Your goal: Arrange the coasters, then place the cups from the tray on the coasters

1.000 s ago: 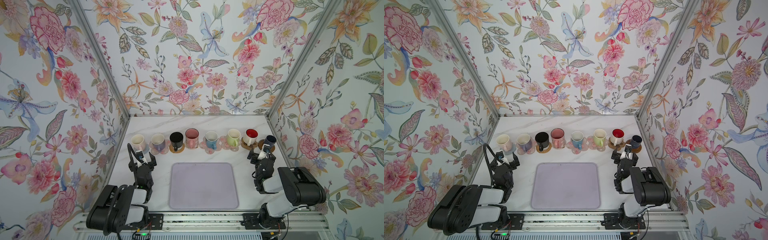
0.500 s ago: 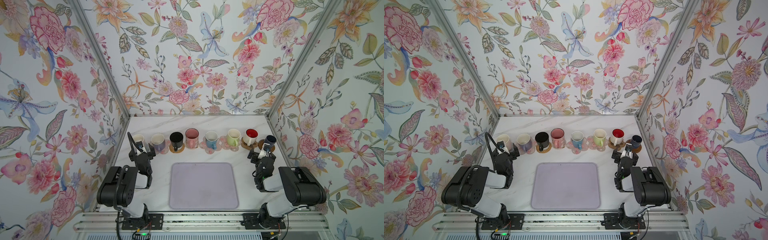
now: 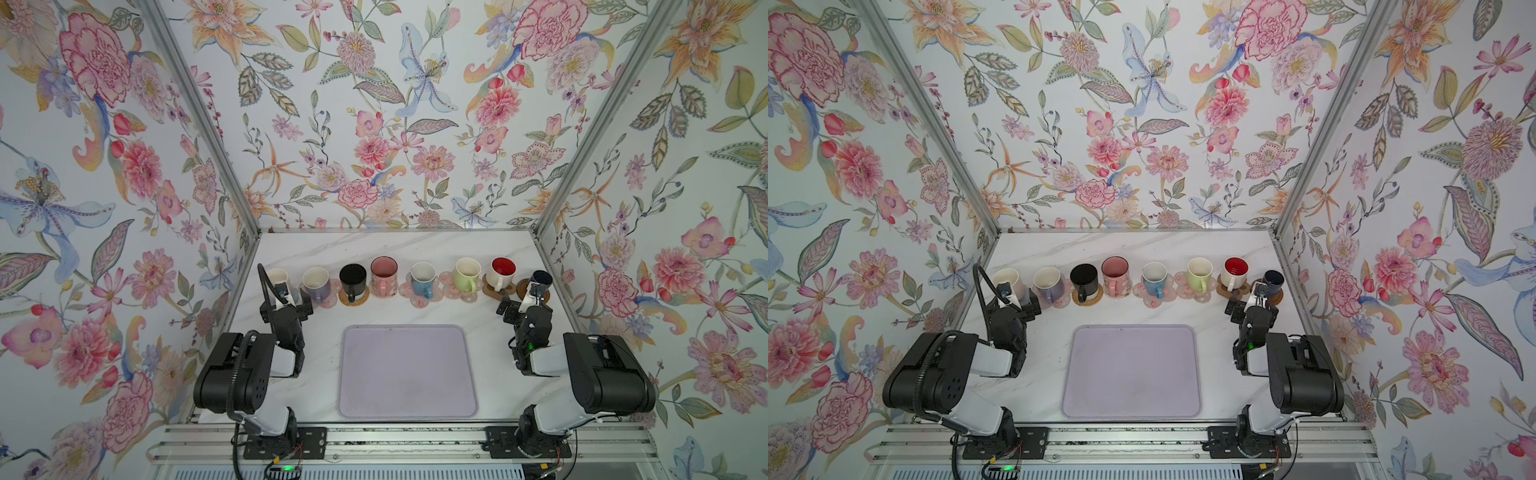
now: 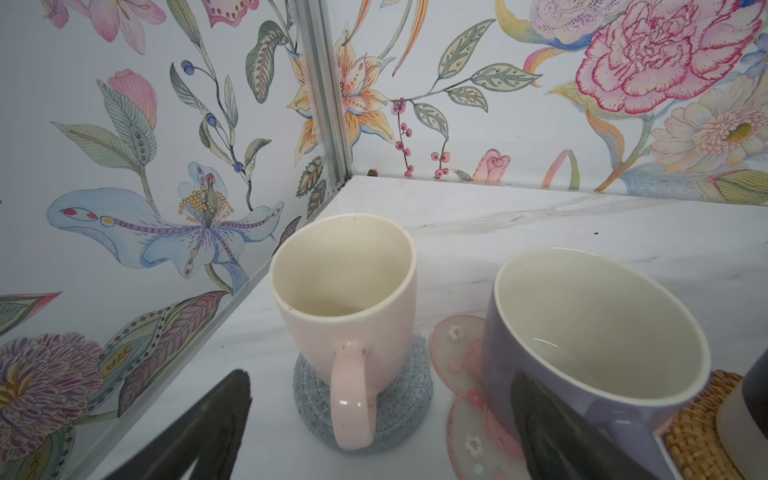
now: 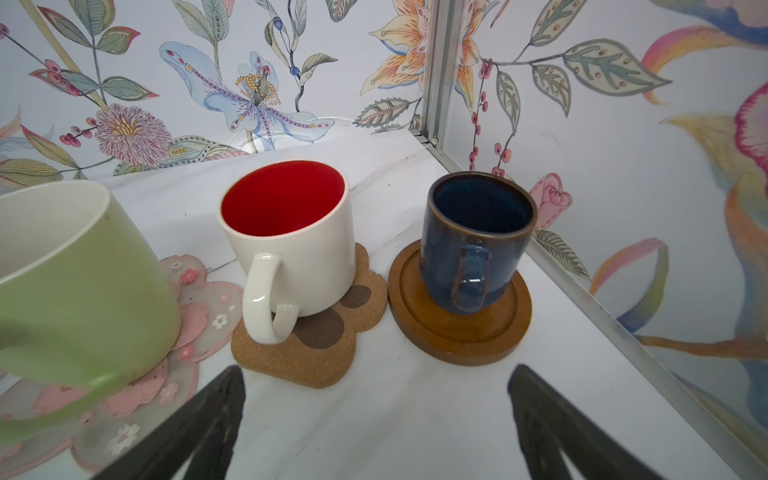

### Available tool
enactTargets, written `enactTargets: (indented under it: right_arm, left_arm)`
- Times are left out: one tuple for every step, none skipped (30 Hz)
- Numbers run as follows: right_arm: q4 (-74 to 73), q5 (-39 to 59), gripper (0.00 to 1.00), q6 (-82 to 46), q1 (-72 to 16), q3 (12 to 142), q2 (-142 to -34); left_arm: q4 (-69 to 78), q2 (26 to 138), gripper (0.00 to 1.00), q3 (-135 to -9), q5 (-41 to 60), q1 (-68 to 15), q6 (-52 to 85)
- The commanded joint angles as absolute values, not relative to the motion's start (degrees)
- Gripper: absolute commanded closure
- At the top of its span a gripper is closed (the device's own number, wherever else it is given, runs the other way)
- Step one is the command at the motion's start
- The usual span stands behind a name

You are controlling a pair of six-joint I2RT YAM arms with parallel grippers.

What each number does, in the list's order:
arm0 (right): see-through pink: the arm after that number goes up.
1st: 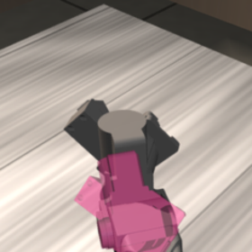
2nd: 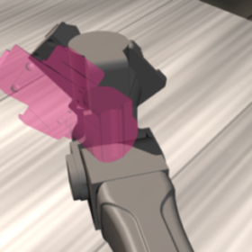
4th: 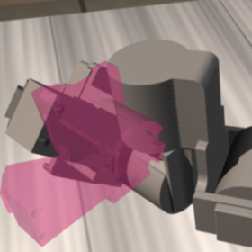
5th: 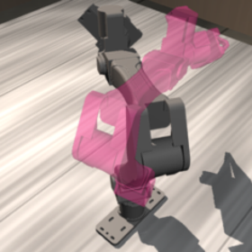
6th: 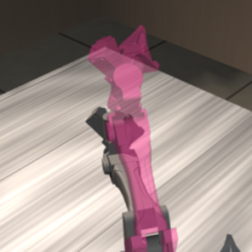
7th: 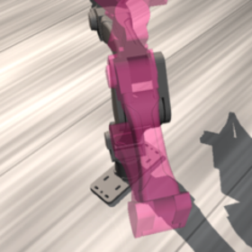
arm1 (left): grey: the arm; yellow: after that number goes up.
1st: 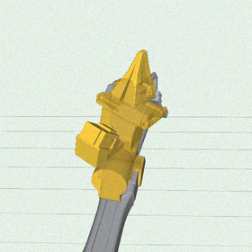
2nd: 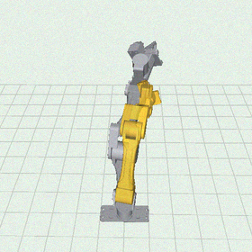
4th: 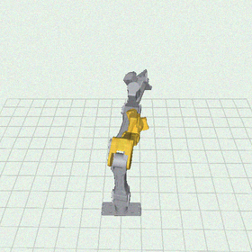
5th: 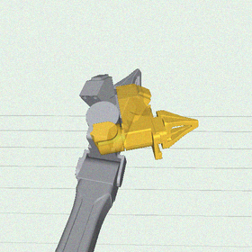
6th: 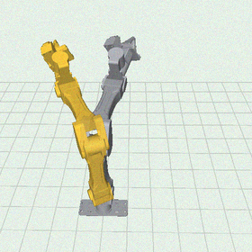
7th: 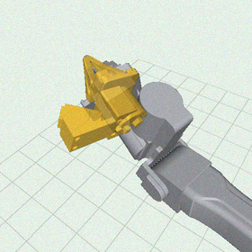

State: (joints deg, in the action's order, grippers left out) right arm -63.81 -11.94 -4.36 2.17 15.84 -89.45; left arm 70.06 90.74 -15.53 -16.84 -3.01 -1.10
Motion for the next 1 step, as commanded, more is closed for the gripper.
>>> enactTargets:
  right_arm:
    - [-63.78,-11.93,0.01,-5.66,2.47,16.50,-88.56]
  left_arm:
    - [70.34,90.44,0.01,-15.63,-16.38,-3.08,-1.23]
